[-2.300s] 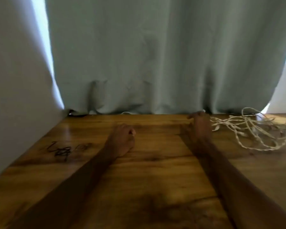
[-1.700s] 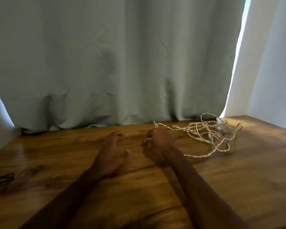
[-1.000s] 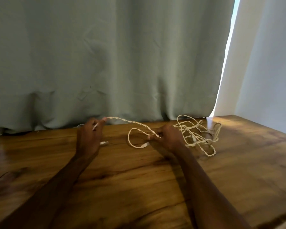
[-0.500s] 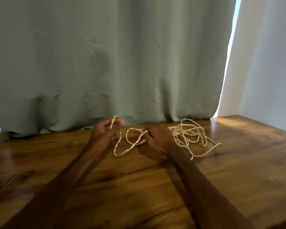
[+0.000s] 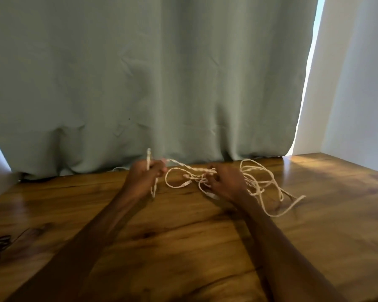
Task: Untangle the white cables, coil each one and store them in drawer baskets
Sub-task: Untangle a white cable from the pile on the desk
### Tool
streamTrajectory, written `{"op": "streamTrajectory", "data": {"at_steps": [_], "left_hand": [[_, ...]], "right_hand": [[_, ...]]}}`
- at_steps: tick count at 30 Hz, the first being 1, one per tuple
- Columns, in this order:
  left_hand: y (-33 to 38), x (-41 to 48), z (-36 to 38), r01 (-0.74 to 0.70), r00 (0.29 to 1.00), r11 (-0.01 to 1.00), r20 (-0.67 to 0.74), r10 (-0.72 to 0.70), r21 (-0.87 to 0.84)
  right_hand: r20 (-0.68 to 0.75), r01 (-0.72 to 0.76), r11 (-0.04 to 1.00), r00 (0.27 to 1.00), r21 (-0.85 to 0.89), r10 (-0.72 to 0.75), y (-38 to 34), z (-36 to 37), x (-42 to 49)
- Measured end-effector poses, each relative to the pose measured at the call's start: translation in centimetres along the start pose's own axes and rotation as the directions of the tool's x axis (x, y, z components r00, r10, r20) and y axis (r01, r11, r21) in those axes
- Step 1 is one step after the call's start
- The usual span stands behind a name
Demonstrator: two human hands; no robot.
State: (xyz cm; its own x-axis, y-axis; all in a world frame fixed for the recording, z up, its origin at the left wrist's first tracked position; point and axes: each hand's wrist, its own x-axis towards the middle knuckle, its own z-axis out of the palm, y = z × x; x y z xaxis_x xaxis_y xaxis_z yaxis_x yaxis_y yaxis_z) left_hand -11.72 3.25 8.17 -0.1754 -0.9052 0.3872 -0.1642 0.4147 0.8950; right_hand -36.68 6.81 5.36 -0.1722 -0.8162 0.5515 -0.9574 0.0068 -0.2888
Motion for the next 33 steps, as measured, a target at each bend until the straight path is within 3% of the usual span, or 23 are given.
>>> {"op": "streamTrajectory", "data": {"at_steps": [4, 8, 10, 12, 14, 17, 20, 23, 26, 30, 33], "left_hand": [[-2.4, 2.5, -5.8, 0.138, 0.894, 0.969, -0.395, -0.211, -0.204], [-4.5, 2.8, -7.3, 0.200, 0.742, 0.914, -0.554, -0.377, -0.354], [-4.5, 2.7, -6.6, 0.170, 0.799, 0.889, -0.468, -0.377, -0.426], [-3.8, 2.1, -5.4, 0.169, 0.911, 0.883, -0.274, -0.309, -0.438], [-2.8, 1.1, -3.8, 0.193, 0.973, 0.916, -0.054, -0.226, -0.351], [-0.8, -1.2, -0.7, 0.149, 0.973, 0.978, 0.198, -0.119, -0.147], [-0.2, -2.6, 2.1, 0.158, 0.946, 0.968, 0.312, -0.091, -0.197], [-0.3, -3.0, 4.5, 0.142, 0.966, 0.942, 0.249, -0.065, -0.303], [0.0, -3.2, 5.4, 0.064, 0.997, 0.956, 0.051, -0.052, -0.285], [-0.2, -2.4, 4.2, 0.077, 0.996, 0.969, -0.027, -0.085, -0.235], [-0.3, -1.1, 2.2, 0.170, 0.979, 0.916, -0.042, -0.199, -0.364]], "right_hand": [[-0.071, -0.155, 0.987, 0.985, 0.051, 0.159, 3.6, -1.4, -0.2], [-0.078, -0.068, 0.997, 0.994, 0.034, 0.071, 3.4, -1.2, -0.4], [-0.090, -0.034, 0.998, 0.995, 0.053, 0.039, 2.5, -0.7, 0.0], [-0.116, 0.010, 0.999, 0.993, 0.043, -0.005, 1.8, -0.3, 0.3], [-0.064, 0.033, 0.999, 0.997, -0.023, -0.034, 1.2, 0.2, 0.4], [0.021, 0.056, 0.982, 0.998, -0.180, -0.054, 0.0, 0.5, 0.5], [0.122, 0.117, 0.952, 0.989, -0.284, -0.085, -2.0, 0.5, 0.6], [0.172, 0.221, 0.927, 0.970, -0.304, -0.175, -4.0, 1.1, 0.2], [0.193, 0.283, 0.897, 0.954, -0.341, -0.227, -5.2, 2.1, -0.3], [0.153, 0.253, 0.934, 0.963, -0.253, -0.220, -4.5, 2.5, 0.0], [0.077, 0.193, 0.972, 0.980, -0.134, -0.184, -2.4, 2.0, 0.4]]}}
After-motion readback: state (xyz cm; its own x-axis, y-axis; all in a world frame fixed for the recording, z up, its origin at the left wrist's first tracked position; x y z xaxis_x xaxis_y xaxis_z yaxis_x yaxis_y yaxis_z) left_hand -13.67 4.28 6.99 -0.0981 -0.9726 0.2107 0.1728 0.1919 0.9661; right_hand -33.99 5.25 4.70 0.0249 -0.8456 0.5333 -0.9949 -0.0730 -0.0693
